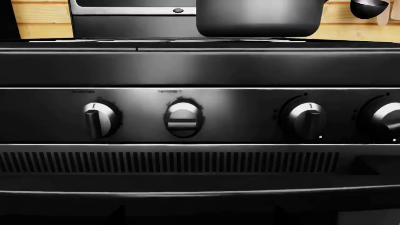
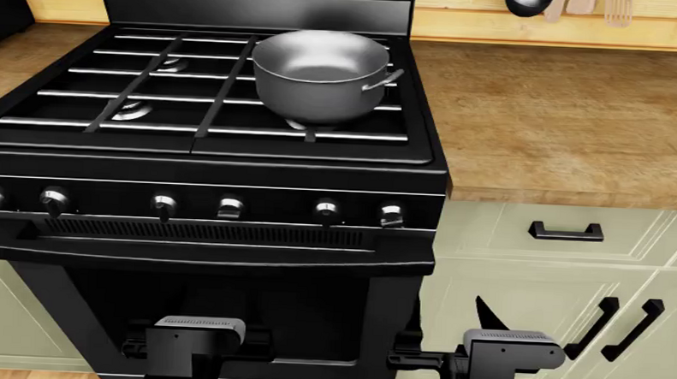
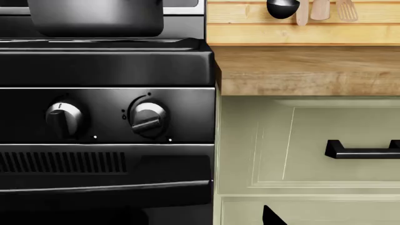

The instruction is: Turn off the front right burner of the stove.

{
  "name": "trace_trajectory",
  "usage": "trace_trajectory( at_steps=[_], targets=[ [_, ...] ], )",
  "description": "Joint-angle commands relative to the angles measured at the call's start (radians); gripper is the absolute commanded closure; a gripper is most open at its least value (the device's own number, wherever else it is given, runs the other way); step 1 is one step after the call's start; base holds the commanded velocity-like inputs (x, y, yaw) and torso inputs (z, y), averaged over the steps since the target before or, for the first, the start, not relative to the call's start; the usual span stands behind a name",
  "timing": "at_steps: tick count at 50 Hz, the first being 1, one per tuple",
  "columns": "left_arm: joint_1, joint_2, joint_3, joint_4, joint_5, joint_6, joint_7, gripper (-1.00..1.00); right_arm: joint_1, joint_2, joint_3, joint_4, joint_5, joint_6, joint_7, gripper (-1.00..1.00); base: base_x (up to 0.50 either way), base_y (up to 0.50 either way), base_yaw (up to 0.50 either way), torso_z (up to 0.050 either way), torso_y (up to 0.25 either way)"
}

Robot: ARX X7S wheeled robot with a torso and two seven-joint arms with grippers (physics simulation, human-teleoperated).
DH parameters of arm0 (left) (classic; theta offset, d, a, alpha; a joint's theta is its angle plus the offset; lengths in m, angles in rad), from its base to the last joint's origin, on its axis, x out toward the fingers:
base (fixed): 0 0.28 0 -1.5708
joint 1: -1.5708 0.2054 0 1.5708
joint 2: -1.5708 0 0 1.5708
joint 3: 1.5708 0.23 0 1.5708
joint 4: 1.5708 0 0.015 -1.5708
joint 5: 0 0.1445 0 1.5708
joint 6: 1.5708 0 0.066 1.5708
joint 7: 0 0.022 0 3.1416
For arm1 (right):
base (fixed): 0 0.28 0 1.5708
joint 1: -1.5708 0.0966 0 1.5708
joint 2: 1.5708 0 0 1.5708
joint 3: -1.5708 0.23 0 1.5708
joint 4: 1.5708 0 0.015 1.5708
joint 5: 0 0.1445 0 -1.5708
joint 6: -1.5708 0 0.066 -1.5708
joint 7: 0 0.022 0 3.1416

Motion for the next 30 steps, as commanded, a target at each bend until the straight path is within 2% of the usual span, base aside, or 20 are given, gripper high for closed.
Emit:
trace_trajectory(
  at_steps=[1, 5, 12, 30],
  targets=[
    [-0.008, -0.018, 0.022, -0.018, -0.002, 0.000, -0.021, -1.00, -0.008, 0.017, -0.016, -0.008, 0.014, 0.013, 0.021, -1.00, 0.00, 0.00, 0.00, 0.000, 0.000],
    [-0.033, -0.035, 0.047, -0.064, 0.004, 0.035, -0.041, -1.00, -0.011, 0.033, -0.023, -0.009, 0.021, 0.015, 0.051, -1.00, 0.00, 0.00, 0.00, 0.000, 0.000],
    [-0.019, -0.056, 0.075, -0.013, 0.000, 0.011, -0.049, -1.00, -0.014, 0.051, -0.031, -0.026, 0.026, 0.042, 0.086, -1.00, 0.00, 0.00, 0.00, 0.000, 0.000],
    [-0.030, -0.078, 0.102, -0.021, -0.036, 0.004, -0.068, -1.00, -0.006, 0.078, -0.066, -0.013, 0.033, 0.044, 0.126, -1.00, 0.00, 0.00, 0.00, 0.000, 0.000]
  ],
)
